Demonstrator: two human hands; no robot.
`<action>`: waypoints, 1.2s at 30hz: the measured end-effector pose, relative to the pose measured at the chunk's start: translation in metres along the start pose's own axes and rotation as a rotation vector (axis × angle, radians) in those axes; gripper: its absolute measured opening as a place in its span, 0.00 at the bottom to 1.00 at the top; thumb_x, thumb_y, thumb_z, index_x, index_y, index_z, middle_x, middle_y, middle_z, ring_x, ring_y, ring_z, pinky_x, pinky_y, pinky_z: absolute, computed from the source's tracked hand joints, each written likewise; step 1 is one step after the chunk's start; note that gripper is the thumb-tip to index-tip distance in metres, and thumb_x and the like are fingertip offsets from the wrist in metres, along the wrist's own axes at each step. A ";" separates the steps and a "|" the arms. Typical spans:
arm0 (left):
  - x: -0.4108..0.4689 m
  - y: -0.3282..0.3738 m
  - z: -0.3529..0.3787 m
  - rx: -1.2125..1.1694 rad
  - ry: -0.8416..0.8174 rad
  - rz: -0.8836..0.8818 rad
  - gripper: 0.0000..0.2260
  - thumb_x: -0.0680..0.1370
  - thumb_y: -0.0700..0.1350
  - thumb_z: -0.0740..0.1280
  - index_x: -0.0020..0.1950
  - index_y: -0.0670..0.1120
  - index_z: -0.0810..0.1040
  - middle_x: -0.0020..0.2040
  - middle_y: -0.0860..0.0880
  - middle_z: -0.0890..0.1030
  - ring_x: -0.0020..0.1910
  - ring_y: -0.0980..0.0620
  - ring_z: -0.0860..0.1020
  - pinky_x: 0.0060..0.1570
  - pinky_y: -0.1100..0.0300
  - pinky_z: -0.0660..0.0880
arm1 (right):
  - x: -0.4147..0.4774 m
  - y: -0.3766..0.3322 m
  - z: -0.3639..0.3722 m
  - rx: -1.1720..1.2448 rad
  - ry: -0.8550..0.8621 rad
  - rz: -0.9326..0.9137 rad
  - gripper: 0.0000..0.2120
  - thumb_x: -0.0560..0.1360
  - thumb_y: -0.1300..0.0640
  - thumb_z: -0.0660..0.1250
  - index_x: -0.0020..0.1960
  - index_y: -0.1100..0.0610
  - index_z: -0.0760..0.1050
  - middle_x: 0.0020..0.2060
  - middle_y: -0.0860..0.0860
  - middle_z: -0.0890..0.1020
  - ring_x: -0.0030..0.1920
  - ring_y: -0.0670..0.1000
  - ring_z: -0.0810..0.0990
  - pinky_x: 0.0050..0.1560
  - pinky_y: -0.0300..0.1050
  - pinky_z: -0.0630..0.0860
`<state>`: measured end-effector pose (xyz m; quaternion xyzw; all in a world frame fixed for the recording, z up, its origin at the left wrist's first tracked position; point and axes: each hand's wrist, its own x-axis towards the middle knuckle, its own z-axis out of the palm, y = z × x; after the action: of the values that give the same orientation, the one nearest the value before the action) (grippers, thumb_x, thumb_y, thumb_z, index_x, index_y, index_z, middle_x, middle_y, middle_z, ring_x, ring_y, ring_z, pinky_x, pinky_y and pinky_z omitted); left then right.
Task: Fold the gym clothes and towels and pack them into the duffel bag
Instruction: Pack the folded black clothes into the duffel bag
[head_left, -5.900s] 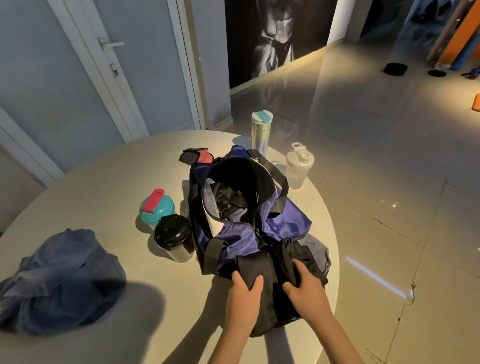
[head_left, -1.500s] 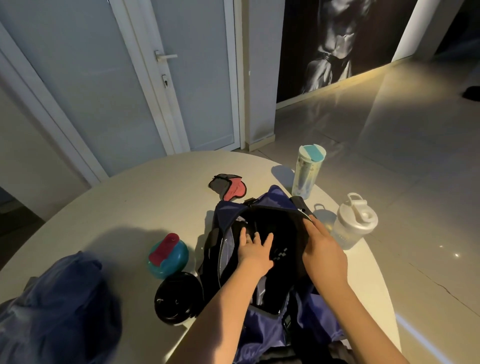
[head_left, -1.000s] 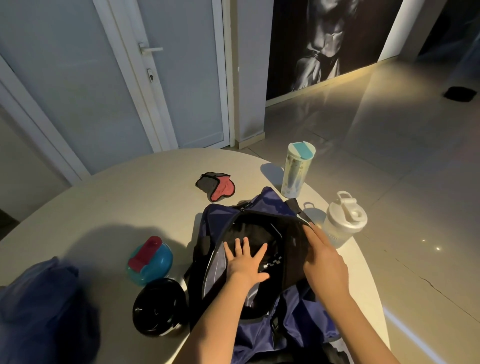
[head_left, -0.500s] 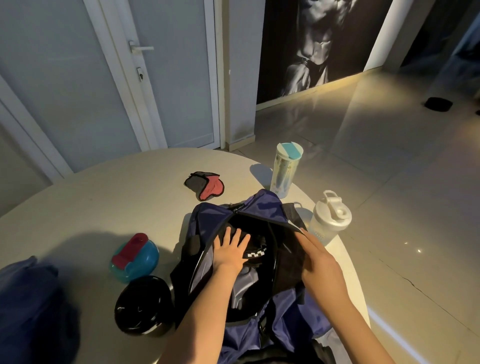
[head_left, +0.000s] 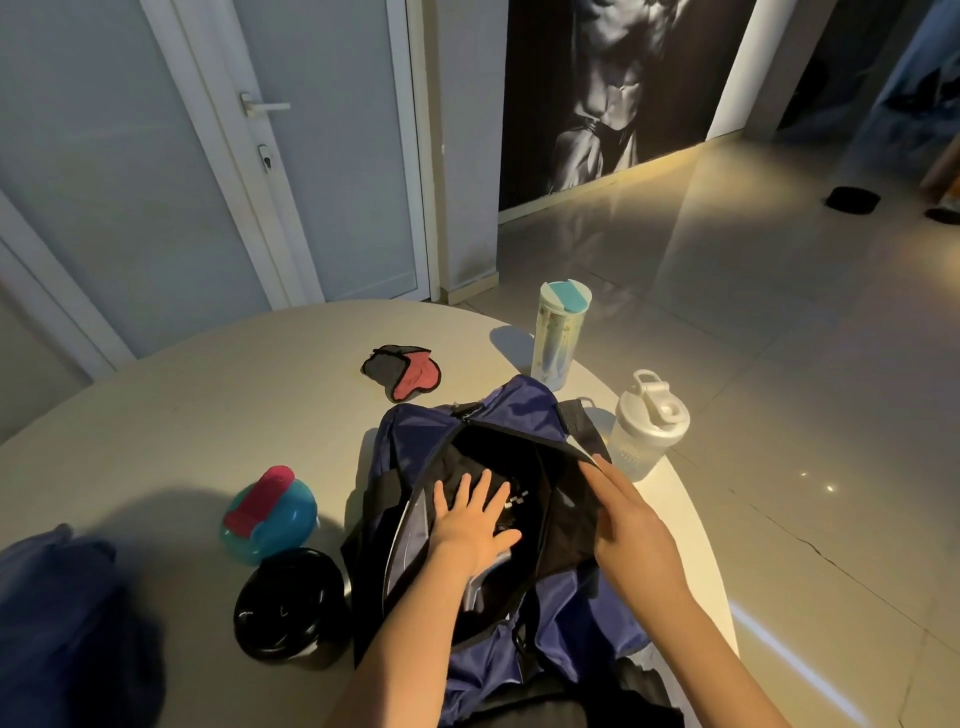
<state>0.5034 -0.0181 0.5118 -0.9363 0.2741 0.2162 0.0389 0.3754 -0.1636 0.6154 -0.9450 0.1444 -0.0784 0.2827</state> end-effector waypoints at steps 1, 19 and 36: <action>-0.001 0.000 0.000 -0.002 0.001 0.000 0.30 0.80 0.63 0.47 0.77 0.55 0.39 0.78 0.50 0.37 0.76 0.45 0.37 0.71 0.39 0.35 | -0.002 0.000 0.000 -0.001 -0.012 0.005 0.30 0.75 0.69 0.57 0.73 0.48 0.61 0.74 0.44 0.61 0.62 0.54 0.74 0.54 0.43 0.73; -0.162 0.014 0.007 -0.368 0.679 0.168 0.19 0.77 0.52 0.53 0.56 0.47 0.80 0.54 0.52 0.80 0.56 0.51 0.77 0.58 0.59 0.68 | -0.080 -0.020 0.031 0.292 0.016 0.124 0.33 0.76 0.62 0.62 0.75 0.42 0.54 0.62 0.45 0.72 0.49 0.44 0.77 0.46 0.34 0.71; -0.240 0.043 0.096 -1.223 0.089 -0.428 0.13 0.76 0.47 0.68 0.59 0.43 0.76 0.50 0.49 0.79 0.49 0.49 0.76 0.46 0.59 0.71 | -0.193 0.044 0.047 0.129 -0.078 0.741 0.33 0.68 0.48 0.70 0.68 0.52 0.60 0.55 0.54 0.79 0.55 0.59 0.77 0.52 0.52 0.74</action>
<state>0.2618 0.0828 0.5298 -0.8314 -0.0899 0.2816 -0.4704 0.1940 -0.1134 0.5391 -0.8111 0.4605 0.0564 0.3561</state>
